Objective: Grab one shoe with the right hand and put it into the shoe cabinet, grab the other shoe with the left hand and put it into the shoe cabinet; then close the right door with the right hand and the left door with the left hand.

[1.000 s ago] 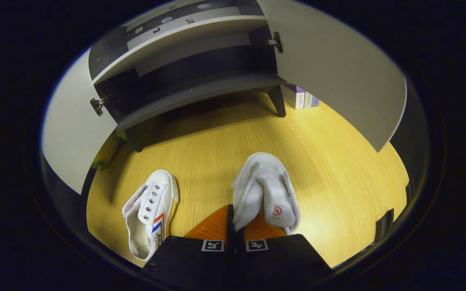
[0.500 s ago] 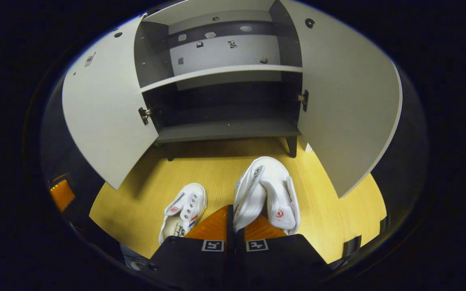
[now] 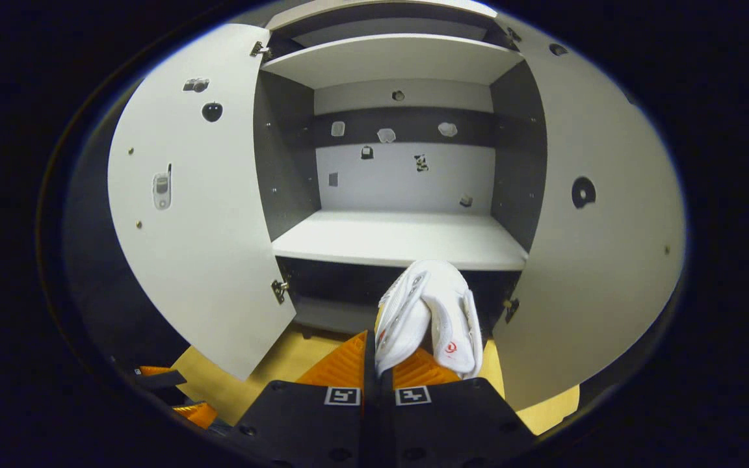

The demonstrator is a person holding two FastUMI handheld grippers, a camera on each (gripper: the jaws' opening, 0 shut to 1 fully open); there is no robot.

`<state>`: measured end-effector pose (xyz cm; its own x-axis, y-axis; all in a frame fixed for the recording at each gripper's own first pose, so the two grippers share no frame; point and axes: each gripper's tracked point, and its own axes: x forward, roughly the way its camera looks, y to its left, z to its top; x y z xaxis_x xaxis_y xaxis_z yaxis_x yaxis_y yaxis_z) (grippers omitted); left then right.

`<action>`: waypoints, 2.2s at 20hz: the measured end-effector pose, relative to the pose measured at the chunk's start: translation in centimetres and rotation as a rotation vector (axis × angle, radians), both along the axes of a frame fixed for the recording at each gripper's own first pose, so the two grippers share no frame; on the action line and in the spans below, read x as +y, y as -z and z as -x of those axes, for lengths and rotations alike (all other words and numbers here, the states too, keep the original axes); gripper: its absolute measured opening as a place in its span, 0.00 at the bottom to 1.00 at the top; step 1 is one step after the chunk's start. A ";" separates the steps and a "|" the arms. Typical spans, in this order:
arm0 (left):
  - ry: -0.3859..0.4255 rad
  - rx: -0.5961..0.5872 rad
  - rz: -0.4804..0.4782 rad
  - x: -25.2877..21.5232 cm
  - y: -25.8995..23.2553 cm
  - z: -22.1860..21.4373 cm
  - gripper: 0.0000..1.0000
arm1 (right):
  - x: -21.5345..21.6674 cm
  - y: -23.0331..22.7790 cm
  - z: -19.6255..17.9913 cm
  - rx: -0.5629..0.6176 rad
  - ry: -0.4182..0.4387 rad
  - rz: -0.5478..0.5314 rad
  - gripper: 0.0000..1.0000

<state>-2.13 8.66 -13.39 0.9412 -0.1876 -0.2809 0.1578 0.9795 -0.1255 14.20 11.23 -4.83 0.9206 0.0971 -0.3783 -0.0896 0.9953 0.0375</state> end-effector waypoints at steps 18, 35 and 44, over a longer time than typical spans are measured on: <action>-0.139 -0.006 -0.018 1.1 -3.2 -6.1 0.95 | -5.6 -1.4 -29.0 0.027 0.001 0.231 0.05; -0.194 -0.016 0.018 -0.4 -3.4 -5.6 0.95 | -3.8 -0.5 -26.4 0.119 -0.041 0.242 0.68; -0.130 0.003 0.013 -0.5 0.2 -3.6 0.95 | -2.3 -7.2 -12.2 -0.070 -0.036 0.119 0.98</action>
